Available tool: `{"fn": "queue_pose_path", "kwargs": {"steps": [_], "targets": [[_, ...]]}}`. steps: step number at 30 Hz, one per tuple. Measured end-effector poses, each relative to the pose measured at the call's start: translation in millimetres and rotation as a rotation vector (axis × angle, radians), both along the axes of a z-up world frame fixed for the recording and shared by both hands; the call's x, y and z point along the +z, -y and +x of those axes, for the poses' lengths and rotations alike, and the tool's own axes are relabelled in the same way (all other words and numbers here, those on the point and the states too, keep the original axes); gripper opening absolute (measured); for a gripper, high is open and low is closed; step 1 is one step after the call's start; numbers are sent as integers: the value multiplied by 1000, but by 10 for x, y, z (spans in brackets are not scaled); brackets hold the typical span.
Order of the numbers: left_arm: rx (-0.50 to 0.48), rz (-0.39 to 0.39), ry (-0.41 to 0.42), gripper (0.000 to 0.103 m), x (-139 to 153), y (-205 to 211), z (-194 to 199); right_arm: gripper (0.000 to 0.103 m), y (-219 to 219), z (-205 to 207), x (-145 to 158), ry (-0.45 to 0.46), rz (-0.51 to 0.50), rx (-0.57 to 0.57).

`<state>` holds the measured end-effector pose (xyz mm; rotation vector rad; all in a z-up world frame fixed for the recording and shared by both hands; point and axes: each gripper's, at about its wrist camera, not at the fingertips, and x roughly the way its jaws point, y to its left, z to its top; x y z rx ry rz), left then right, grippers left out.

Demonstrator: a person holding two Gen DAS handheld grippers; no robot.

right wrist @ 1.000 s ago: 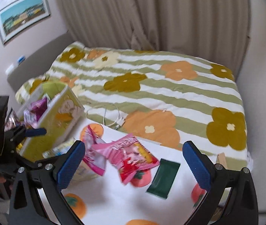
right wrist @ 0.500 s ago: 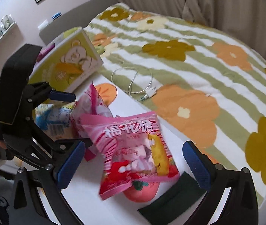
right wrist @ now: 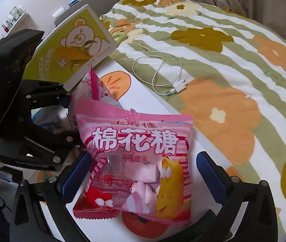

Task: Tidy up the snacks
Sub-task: 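Grasp the pink strawberry packet with left tool while right tool grasps the pink marshmallow bag, then carry both bags over the green box and open both tools to drop them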

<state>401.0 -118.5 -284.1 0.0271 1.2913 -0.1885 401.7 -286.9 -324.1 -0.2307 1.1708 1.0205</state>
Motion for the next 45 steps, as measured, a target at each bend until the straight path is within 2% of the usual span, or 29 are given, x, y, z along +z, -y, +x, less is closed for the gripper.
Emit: {"fn": "queue_pose_path", "kwargs": {"steps": [3,4,5,7,8,11,20,29,32,37,41,45], "targets": [[12,-8,-3,45,28,-5,-7,103,-25,2,-26,-16,17,0],[13,-9,-4,44,33,-5,-14,99,-29,-4,-33,-20,20,-2],[15,-9,-5,44,39,-3,-16,90,-31,-13,-33,-22,24,-1],[13,-14,1,43,70,-1,-21,84,-29,-38,-12,-7,21,-4],[9,-17,7,43,94,2,-25,77,-20,-46,2,-4,20,-10],[-3,-15,26,43,172,42,-25,67,41,-62,74,3,32,-41],[-26,-68,97,42,558,116,-83,66,319,-101,473,54,44,-205],[-57,-112,235,42,1337,67,-302,66,361,-349,1223,163,51,-296],[-53,-121,288,42,1638,-80,-391,66,299,-427,1501,209,64,-306],[-8,-149,339,42,2069,-564,-521,66,-1,-560,1930,270,82,-311],[15,-127,374,42,2313,-1098,-583,66,-364,-668,2204,312,112,-318],[26,-107,389,42,2466,-1751,-591,66,-807,-737,2354,332,127,-337]]}}
